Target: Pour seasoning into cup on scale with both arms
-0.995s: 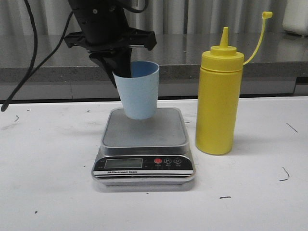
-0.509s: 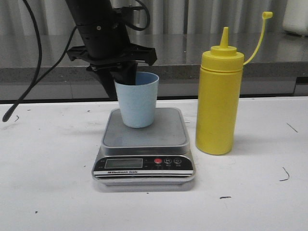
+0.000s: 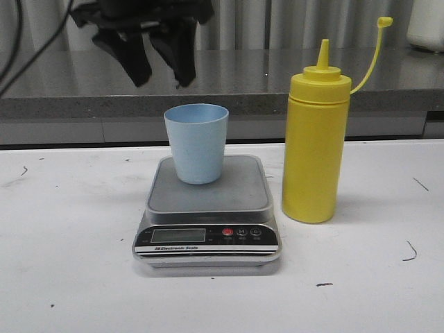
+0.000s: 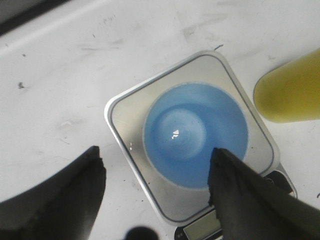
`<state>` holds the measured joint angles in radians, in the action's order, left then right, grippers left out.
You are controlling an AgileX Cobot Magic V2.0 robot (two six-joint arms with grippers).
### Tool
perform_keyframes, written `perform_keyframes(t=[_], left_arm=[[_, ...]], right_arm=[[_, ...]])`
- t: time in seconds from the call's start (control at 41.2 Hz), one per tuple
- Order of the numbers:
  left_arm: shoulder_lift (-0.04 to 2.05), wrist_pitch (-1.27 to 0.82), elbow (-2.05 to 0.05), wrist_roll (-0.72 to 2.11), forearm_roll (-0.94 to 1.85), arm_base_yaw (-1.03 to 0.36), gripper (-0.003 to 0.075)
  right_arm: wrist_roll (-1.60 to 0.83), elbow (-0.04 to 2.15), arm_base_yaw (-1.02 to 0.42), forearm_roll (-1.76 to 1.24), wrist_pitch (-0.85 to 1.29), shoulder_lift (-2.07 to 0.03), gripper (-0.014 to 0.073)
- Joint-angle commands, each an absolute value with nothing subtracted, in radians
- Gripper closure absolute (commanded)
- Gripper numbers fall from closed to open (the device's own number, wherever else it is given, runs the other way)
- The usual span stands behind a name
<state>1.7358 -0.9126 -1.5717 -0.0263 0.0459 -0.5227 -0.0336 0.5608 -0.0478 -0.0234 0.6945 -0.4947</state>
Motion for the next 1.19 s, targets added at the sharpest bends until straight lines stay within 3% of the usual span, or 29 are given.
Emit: perform_keyframes(t=[0.0, 0.461, 1.164], left_arm=[[1.572, -0.825, -1.503, -0.025, 0.034, -0.527, 0.0281], [1.053, -0.753, -1.121, -0.025, 0.043, -0.479, 0.0281], [0.390, -0.779, -0.770, -0.025, 0.043, -0.479, 0.0281]], right_arm=[[-0.044, 0.587, -0.044, -0.010, 0.633, -0.505, 0.0134], [-0.044, 0.587, -0.044, -0.010, 0.633, -0.505, 0.0134], [-0.044, 0.587, -0.044, -0.010, 0.633, -0.505, 0.0134]])
